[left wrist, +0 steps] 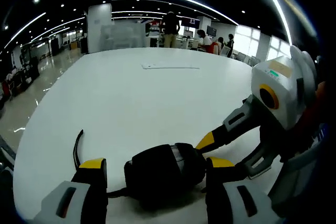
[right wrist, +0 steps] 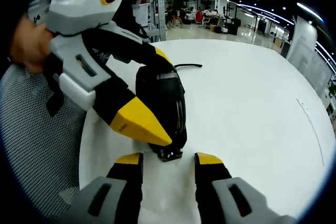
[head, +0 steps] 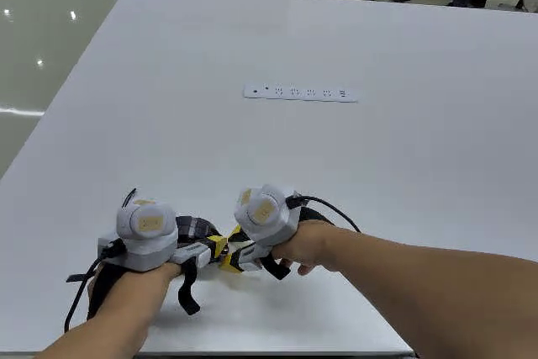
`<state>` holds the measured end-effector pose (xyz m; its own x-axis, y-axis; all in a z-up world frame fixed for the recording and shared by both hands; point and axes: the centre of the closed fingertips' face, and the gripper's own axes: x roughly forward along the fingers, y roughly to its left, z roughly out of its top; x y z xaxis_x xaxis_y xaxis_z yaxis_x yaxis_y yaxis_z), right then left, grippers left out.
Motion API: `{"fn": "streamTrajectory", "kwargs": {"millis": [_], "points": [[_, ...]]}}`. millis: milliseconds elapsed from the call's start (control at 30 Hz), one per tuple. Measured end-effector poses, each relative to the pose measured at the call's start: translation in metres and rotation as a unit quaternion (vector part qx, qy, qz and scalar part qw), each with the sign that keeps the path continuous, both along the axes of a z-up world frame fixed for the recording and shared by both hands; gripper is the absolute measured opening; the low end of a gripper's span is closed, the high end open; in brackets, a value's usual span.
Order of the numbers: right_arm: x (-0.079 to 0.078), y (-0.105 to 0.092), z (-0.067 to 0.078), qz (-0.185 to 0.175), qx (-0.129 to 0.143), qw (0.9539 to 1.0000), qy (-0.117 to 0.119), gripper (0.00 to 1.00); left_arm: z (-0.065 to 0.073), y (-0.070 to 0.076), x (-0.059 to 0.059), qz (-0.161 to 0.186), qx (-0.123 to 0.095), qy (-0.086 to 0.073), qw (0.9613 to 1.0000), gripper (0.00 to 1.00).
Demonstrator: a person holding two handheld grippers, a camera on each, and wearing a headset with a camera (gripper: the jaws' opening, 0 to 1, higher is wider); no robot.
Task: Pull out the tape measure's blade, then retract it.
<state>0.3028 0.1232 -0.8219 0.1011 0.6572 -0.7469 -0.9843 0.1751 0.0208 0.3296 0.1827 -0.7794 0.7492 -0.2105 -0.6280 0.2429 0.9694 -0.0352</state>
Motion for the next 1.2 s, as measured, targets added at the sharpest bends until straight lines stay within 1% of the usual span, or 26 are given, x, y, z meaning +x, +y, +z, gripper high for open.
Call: {"fn": "streamTrajectory", "kwargs": {"millis": [33, 67, 100, 133, 167, 200, 233, 267, 300, 333, 367, 400, 433, 500, 533, 567, 667, 733, 800, 867, 967, 1000, 1033, 1067, 1100, 1200], "points": [[-0.001, -0.003, 0.003, -0.003, 0.004, 1.0000, -0.003, 0.40, 0.004, -0.003, 0.000, -0.006, -0.027, 0.008, 0.9996, 0.73], [-0.001, -0.005, 0.006, -0.004, 0.008, 0.9999, -0.006, 0.40, 0.007, -0.003, 0.000, -0.009, -0.037, 0.007, 0.9992, 0.72], [-0.001, -0.010, 0.010, -0.004, 0.011, 0.9998, -0.014, 0.41, 0.011, 0.004, 0.001, -0.017, -0.041, 0.010, 0.9990, 0.72], [0.000, -0.013, 0.013, -0.007, 0.012, 0.9998, -0.016, 0.42, 0.014, 0.007, 0.000, -0.025, -0.048, 0.013, 0.9985, 0.73], [0.000, -0.017, 0.015, -0.012, 0.014, 0.9997, -0.018, 0.44, 0.018, 0.010, 0.000, -0.035, -0.057, 0.011, 0.9977, 0.74], [0.002, -0.024, 0.018, -0.014, 0.018, 0.9994, -0.026, 0.45, 0.023, 0.015, 0.001, -0.050, -0.065, 0.002, 0.9966, 0.77], [0.001, -0.030, 0.019, -0.014, 0.017, 0.9994, -0.027, 0.47, 0.026, 0.022, 0.000, -0.048, -0.062, 0.001, 0.9969, 0.82], [0.002, -0.039, 0.021, -0.019, 0.015, 0.9993, -0.027, 0.49, 0.029, 0.027, 0.000, -0.060, -0.066, -0.007, 0.9960, 0.93], [0.003, -0.044, 0.023, -0.026, 0.016, 0.9991, -0.028, 0.50, 0.033, 0.031, -0.002, -0.069, -0.068, -0.010, 0.9952, 1.00], [0.005, -0.049, 0.025, -0.034, 0.020, 0.9988, -0.029, 0.51, 0.034, 0.036, -0.004, -0.075, -0.067, -0.012, 0.9949, 0.99], [0.007, -0.056, 0.030, -0.049, 0.028, 0.9980, -0.030, 0.52, 0.036, 0.044, -0.003, -0.076, -0.069, -0.021, 0.9945, 1.00], [0.008, -0.060, 0.033, -0.059, 0.035, 0.9972, -0.029, 0.52, 0.037, 0.049, -0.003, -0.077, -0.074, -0.027, 0.9939, 1.00], [0.010, -0.068, 0.037, -0.073, 0.045, 0.9959, -0.032, 0.53, 0.040, 0.053, -0.005, -0.075, -0.087, -0.027, 0.9930, 1.00], [0.011, -0.079, 0.043, -0.089, 0.051, 0.9941, -0.033, 0.55, 0.041, 0.059, -0.007, -0.074, -0.104, -0.023, 0.9916, 1.00], [0.012, -0.088, 0.046, -0.096, 0.054, 0.9933, -0.035, 0.56, 0.044, 0.061, -0.010, -0.082, -0.111, -0.028, 0.9900, 1.00], [0.012, -0.093, 0.048, -0.102, 0.057, 0.9924, -0.038, 0.56, 0.046, 0.061, -0.012, -0.089, -0.113, -0.032, 0.9891, 1.00], [0.008, -0.118, 0.053, -0.117, 0.056, 0.9903, -0.049, 0.58, 0.047, 0.065, -0.022, -0.114, -0.103, -0.032, 0.9876, 1.00], [0.005, -0.138, 0.054, -0.131, 0.054, 0.9885, -0.054, 0.59, 0.047, 0.068, -0.027, -0.119, -0.106, -0.034, 0.9867, 1.00], [0.002, -0.156, 0.056, -0.151, 0.055, 0.9856, -0.054, 0.60, 0.050, 0.070, -0.031, -0.122, -0.119, -0.042, 0.9844, 1.00], [-0.002, -0.173, 0.060, -0.174, 0.059, 0.9815, -0.055, 0.62, 0.049, 0.071, -0.035, -0.120, -0.123, -0.045, 0.9841, 1.00], [-0.009, -0.195, 0.066, -0.203, 0.070, 0.9751, -0.055, 0.66, 0.043, 0.072, -0.044, -0.130, -0.105, -0.039, 0.9852, 1.00], [-0.011, -0.201, 0.069, -0.213, 0.075, 0.9728, -0.052, 0.68, 0.039, 0.072, -0.048, -0.137, -0.095, -0.034, 0.9854, 1.00], [-0.014, -0.211, 0.072, -0.227, 0.080, 0.9693, -0.051, 0.70, 0.036, 0.072, -0.052, -0.147, -0.080, -0.027, 0.9855, 1.00], [-0.016, -0.217, 0.073, -0.233, 0.082, 0.9677, -0.051, 0.72, 0.035, 0.072, -0.054, -0.151, -0.077, -0.028, 0.9851, 1.00], [-0.018, -0.227, 0.074, -0.242, 0.084, 0.9652, -0.052, 0.74, 0.036, 0.071, -0.056, -0.152, -0.080, -0.028, 0.9847, 1.00], [-0.024, -0.252, 0.069, -0.258, 0.075, 0.9613, -0.059, 0.77, 0.036, 0.074, -0.057, -0.157, -0.079, -0.030, 0.9839, 1.00]]}}
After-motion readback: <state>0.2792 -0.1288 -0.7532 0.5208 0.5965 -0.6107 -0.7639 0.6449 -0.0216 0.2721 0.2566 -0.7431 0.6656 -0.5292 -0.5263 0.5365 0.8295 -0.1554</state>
